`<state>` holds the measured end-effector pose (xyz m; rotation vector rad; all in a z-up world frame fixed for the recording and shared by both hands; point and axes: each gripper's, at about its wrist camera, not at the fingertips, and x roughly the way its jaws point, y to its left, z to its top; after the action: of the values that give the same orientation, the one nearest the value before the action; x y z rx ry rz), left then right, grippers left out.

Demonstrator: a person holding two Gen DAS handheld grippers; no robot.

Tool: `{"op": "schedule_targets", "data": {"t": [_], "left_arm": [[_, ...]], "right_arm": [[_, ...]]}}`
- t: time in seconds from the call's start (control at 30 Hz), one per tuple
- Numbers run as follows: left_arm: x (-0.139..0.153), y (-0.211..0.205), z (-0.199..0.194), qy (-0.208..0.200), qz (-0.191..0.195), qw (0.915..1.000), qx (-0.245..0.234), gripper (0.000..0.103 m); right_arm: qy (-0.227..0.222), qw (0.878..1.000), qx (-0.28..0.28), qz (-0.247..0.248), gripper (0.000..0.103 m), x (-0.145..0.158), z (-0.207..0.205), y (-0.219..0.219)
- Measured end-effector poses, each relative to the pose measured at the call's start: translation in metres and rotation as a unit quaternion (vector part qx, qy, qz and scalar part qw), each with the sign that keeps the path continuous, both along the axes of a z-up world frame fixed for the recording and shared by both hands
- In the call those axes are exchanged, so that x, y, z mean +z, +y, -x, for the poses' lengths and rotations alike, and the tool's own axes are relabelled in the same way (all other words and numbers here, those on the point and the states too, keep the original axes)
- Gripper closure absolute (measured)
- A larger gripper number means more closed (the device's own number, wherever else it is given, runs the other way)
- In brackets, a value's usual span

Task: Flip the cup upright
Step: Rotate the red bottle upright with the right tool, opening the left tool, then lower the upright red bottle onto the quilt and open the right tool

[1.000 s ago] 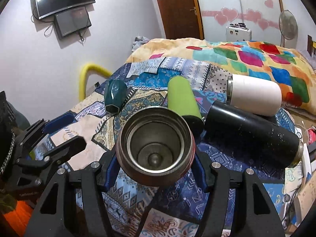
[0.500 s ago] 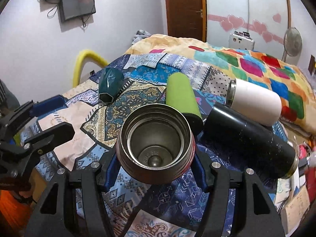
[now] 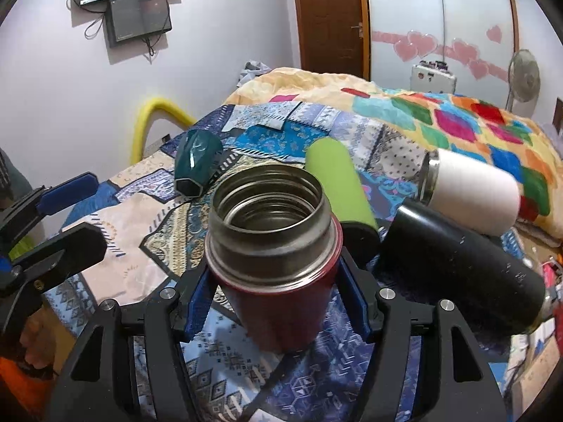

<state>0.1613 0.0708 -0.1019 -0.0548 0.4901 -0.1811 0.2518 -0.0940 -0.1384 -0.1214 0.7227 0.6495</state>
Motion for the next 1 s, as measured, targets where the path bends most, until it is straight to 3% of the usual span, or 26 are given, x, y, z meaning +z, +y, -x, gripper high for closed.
{"op": "schedule_targets", "data": {"t": [0.3,0.57,0.8,1.0], "left_arm": [[0.008,-0.003,0.006,-0.008,0.007,0.9999,0.002,0.019],[0.04,-0.01,0.032,-0.048,0.016,0.9987,0.006,0.019],[0.076,-0.019,0.07,-0.1,0.03,0.9944,0.016,0.019],[0.101,-0.032,0.108,-0.149,0.019,0.9882,0.03,0.019]], "right_arm": [[0.005,1.0,-0.01,-0.021,0.039,0.007,0.014,-0.011],[-0.081,0.994,-0.052,-0.053,0.039,0.057,0.066,-0.046],[-0.155,0.979,-0.089,-0.094,0.039,0.103,0.114,-0.076],[-0.194,0.967,-0.103,-0.125,0.039,0.125,0.143,-0.088]]}}
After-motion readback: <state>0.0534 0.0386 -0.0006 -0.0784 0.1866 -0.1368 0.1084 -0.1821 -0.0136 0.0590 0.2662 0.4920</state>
